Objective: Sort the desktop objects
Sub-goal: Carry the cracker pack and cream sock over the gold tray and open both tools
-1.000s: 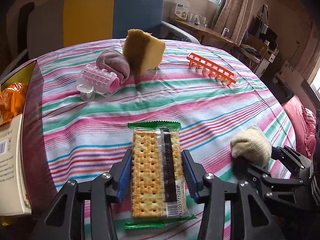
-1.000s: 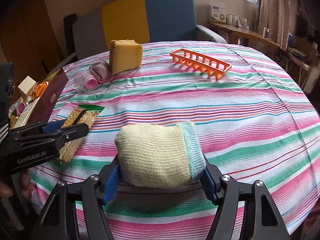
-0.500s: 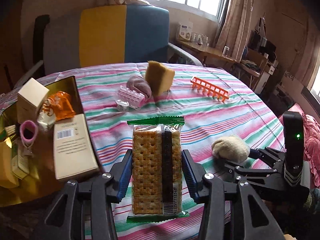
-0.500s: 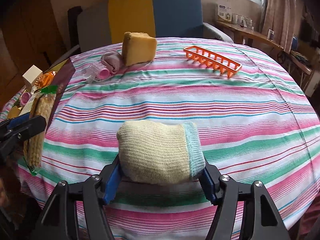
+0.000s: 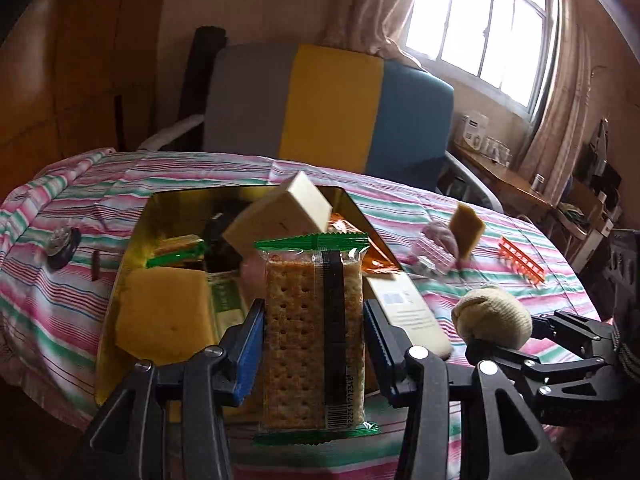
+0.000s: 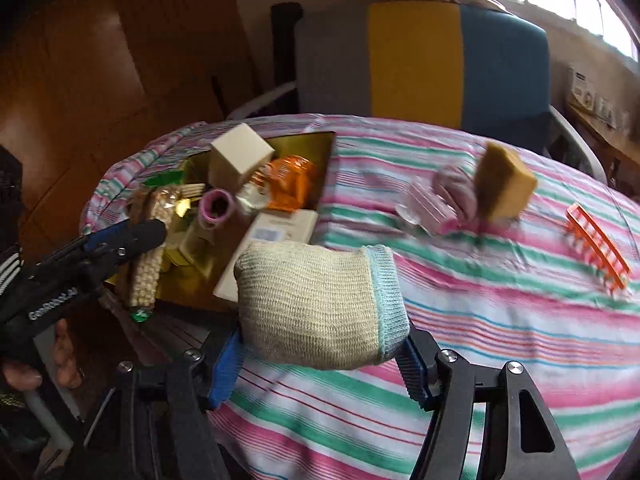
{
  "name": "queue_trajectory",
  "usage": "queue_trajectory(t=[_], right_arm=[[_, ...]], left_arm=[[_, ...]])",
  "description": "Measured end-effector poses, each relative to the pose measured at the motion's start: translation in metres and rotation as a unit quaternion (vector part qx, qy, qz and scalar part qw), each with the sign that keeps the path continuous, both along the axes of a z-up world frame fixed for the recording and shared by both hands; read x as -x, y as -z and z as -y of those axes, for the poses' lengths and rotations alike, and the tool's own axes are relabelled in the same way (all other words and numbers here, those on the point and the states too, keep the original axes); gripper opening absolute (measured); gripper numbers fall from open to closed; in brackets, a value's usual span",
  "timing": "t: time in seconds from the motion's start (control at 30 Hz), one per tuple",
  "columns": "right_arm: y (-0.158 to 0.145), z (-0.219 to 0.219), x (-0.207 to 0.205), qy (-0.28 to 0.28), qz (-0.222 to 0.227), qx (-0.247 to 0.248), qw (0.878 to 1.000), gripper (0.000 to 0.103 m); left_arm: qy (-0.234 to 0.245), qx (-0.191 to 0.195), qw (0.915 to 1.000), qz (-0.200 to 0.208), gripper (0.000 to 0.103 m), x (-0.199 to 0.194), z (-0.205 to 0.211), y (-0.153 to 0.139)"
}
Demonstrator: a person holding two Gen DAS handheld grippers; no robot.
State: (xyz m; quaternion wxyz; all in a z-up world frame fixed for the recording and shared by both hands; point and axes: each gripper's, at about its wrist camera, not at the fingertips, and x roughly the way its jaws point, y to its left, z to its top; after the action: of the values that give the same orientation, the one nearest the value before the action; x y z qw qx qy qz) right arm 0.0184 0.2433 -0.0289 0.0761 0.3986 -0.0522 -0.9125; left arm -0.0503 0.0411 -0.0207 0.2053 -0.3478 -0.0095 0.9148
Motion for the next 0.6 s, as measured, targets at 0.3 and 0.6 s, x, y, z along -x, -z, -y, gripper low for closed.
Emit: queue_trajectory(t=[0.3,0.6], right_arm=[[0.009,0.068,0.068,-0.072,0.014,-0.036,0.997,0.068],[0.015,0.085,0.093,-0.082,0.021,-0.048,0.995,0.077]], left_arm=[[-0.04,0.008,0.9991,0.008,0.048,0.036,0.032,0.014],[-0.057,-0.001,0.9984,0.006,0.048,0.038,0.05,0.014]])
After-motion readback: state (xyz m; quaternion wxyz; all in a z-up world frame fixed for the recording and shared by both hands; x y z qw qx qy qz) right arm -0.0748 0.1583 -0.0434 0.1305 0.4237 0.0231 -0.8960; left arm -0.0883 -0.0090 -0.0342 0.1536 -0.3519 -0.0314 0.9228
